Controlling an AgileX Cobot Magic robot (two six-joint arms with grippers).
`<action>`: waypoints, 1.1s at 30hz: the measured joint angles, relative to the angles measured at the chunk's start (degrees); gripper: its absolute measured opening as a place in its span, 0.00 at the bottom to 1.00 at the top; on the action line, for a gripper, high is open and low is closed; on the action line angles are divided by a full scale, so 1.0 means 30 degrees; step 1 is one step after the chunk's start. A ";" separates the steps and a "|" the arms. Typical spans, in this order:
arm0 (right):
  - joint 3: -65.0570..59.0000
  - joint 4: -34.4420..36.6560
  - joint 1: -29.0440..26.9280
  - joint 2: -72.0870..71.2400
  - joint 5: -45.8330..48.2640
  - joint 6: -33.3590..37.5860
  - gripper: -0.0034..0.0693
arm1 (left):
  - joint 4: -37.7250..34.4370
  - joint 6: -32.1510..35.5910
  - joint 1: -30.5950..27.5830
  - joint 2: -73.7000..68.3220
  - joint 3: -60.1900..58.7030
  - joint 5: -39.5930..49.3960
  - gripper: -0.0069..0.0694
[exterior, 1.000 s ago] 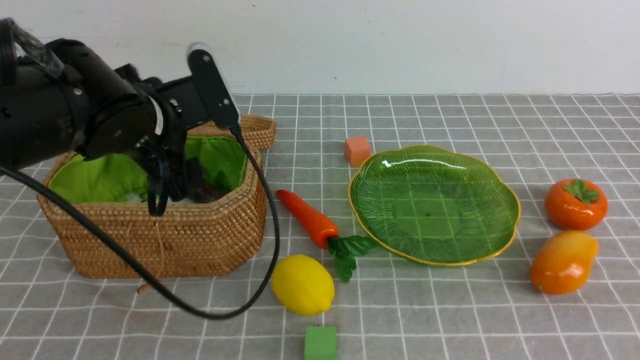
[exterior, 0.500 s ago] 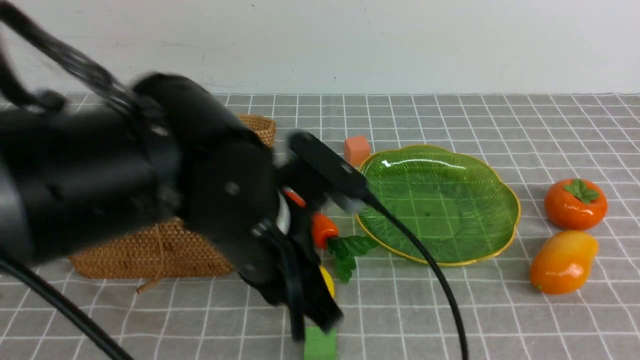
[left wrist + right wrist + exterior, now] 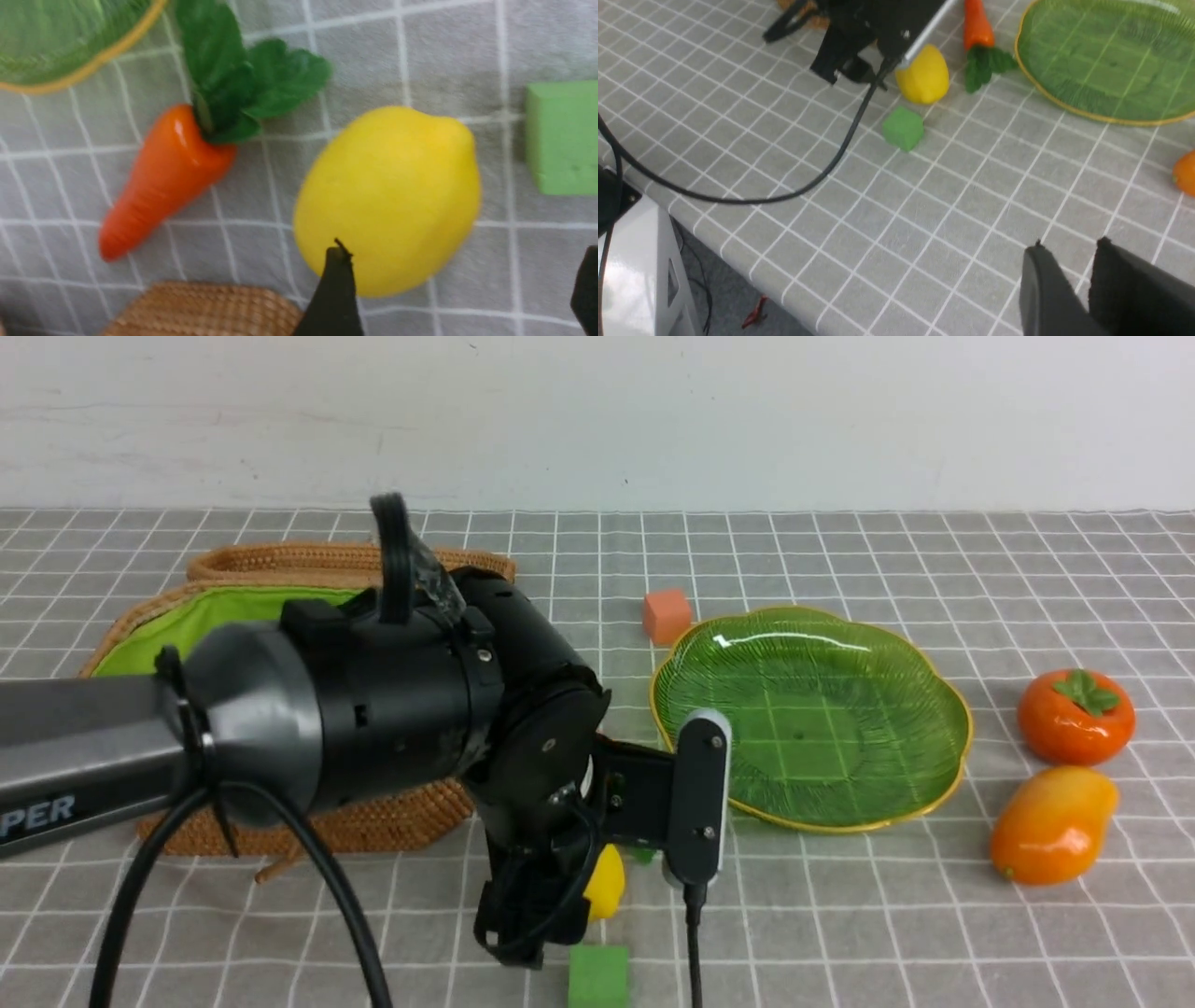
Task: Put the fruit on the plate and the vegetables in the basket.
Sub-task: Grab a lemon with your left arm and place it on the plate on the right
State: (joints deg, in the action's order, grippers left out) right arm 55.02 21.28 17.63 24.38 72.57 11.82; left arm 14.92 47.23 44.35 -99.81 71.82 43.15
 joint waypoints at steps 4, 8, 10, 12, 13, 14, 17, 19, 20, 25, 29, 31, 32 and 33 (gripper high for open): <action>-0.0230 0.0090 0.0000 0.0000 0.0000 0.0000 0.28 | 0.0268 0.0911 -0.0038 -0.0500 0.0040 -0.0862 0.89; -0.0312 0.0153 0.0000 0.0000 0.0000 0.0000 0.28 | 0.0684 0.1227 -0.0569 -0.1831 0.0040 -0.1161 0.84; -0.0318 0.0153 0.0000 0.0000 0.0000 0.0000 0.28 | 0.0788 0.1266 -0.0824 -0.2114 0.0040 -0.1309 0.84; -0.0340 0.0168 0.0000 0.0000 0.0000 0.0000 0.28 | 0.0828 0.1270 -0.1286 -0.2566 0.0168 -0.2240 0.83; -0.0340 0.0168 0.0000 0.0000 0.0000 0.0000 0.28 | 0.0828 0.1270 -0.1309 -0.2608 0.0173 -0.2263 0.83; -0.0340 0.0168 0.0000 0.0000 -0.0066 0.0000 0.28 | 0.0790 0.1270 -0.1382 -0.2718 0.0231 -0.2459 0.83; -0.0340 0.0168 0.0000 0.0000 -0.0364 0.0000 0.28 | 0.0449 0.1270 -0.1387 -0.2850 0.0274 -0.2641 0.83; -0.0340 0.0168 0.0000 0.0000 -0.0414 0.0000 0.28 | 0.0033 0.1335 -0.1427 -0.2897 0.0302 -0.2682 0.83; -0.0340 0.0168 0.0000 0.0000 -0.0409 0.0000 0.28 | -0.0178 0.1329 -0.1453 -0.2945 0.0321 -0.2727 0.84; -0.0340 0.0168 0.0000 0.0000 -0.0446 0.0000 0.28 | -0.1050 0.1343 -0.1548 -0.3029 0.0425 -0.3048 0.84; -0.0340 0.0168 0.0000 0.0000 -0.0446 0.0000 0.28 | -0.1595 0.1343 -0.1539 -0.3131 0.0425 -0.3683 0.84; -0.0340 0.0174 0.0000 0.0000 -0.0446 0.0000 0.29 | -0.1639 0.1343 -0.1539 -0.3217 0.0425 -0.3789 0.84; -0.0340 0.0174 0.0000 0.0000 -0.0446 0.0000 0.29 | -0.1639 0.1319 -0.1539 -0.3255 0.0425 -0.3802 0.83; -0.0340 0.0191 0.0000 0.0000 -0.0446 0.0000 0.29 | -0.1639 0.1161 -0.1556 -0.3255 0.0425 -0.3829 0.82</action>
State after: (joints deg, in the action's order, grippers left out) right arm 54.00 21.85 17.63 24.38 71.23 11.82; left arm 10.01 50.71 39.69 -109.58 73.10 31.66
